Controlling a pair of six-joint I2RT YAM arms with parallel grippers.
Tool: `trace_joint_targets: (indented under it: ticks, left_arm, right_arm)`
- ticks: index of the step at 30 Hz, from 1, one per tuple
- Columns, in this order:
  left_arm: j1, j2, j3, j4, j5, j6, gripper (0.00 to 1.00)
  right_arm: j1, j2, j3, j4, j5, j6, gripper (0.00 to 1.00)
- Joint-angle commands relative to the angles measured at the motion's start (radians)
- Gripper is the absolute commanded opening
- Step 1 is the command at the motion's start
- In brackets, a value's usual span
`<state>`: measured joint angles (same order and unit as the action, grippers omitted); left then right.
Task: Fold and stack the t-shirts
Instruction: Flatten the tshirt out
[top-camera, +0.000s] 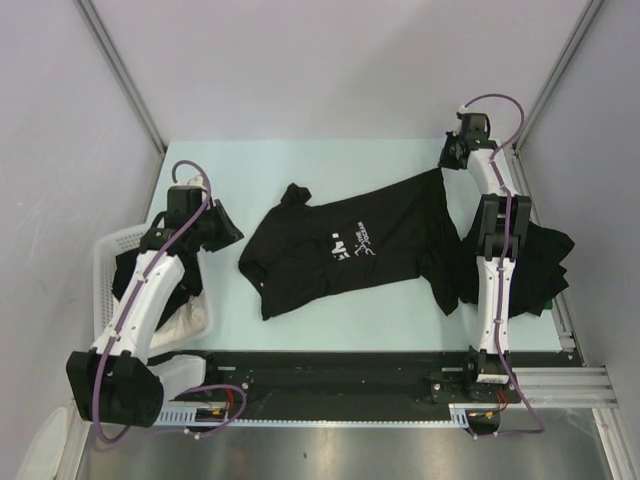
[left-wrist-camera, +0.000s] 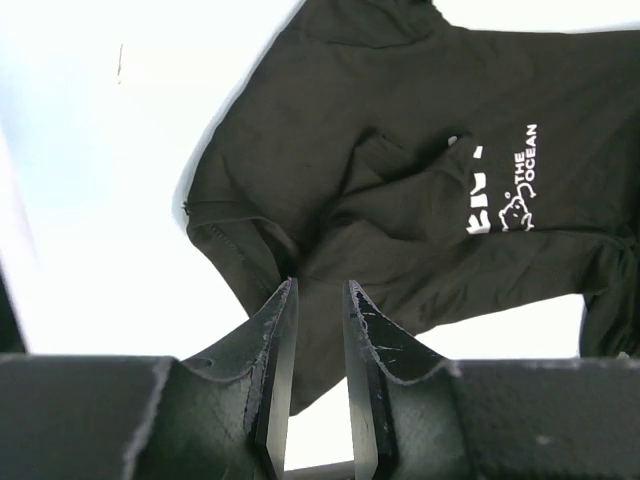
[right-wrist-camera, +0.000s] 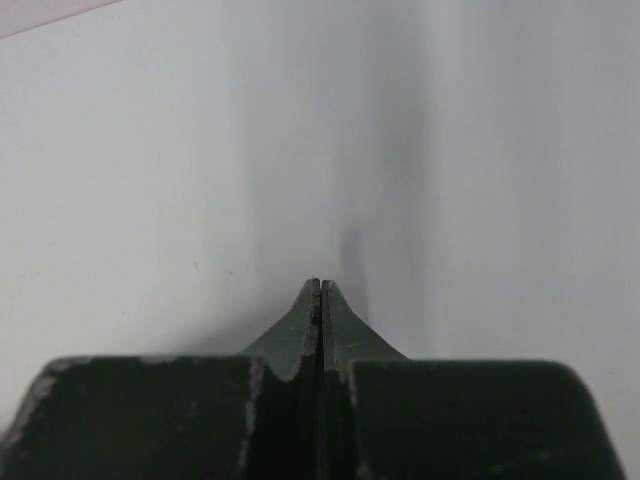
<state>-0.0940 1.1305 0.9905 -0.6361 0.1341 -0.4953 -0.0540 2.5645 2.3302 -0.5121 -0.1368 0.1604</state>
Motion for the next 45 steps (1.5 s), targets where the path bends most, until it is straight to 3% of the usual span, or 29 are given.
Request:
trace_joint_targets:
  ticks: [1,2,7,11,19,28,31,40,45]
  left_arm:
    - [-0.015,0.052,0.062,0.073,-0.004,0.024,0.29]
    - [-0.016,0.064,0.071,0.093,-0.001,0.024,0.29]
    - [-0.016,0.184,0.102,0.211,0.035,0.029,0.3]
    - [-0.018,0.328,0.204,0.26,0.045,0.04,0.31]
    - [-0.026,0.685,0.416,0.331,0.094,0.052,0.31]
    - [-0.095,1.11,0.926,0.247,0.156,0.063,0.31]
    - [-0.116,1.192,1.035,0.22,0.17,0.052,0.31]
    - [-0.147,1.269,1.077,0.243,0.17,0.029,0.32]
    - [-0.147,1.264,1.096,0.22,0.093,0.038,0.33]
  right_arm:
    - [-0.017,-0.027,0.028,0.055,0.02,0.007,0.03]
    - [-0.017,-0.044,0.008,0.06,0.02,0.01,0.16]
    - [-0.004,-0.107,-0.035,0.06,0.031,0.004,0.29]
    - [0.006,-0.199,-0.077,0.038,0.06,0.001,0.3]
    - [0.031,-0.513,-0.324,0.041,0.033,-0.004,0.31]
    - [0.037,-0.639,-0.465,-0.025,0.025,-0.039,0.3]
    - [0.037,-0.667,-0.503,-0.022,0.029,-0.044,0.3]
    - [0.022,-0.69,-0.519,-0.025,0.008,-0.042,0.3]
    - [0.011,-0.687,-0.52,-0.022,-0.017,-0.032,0.3]
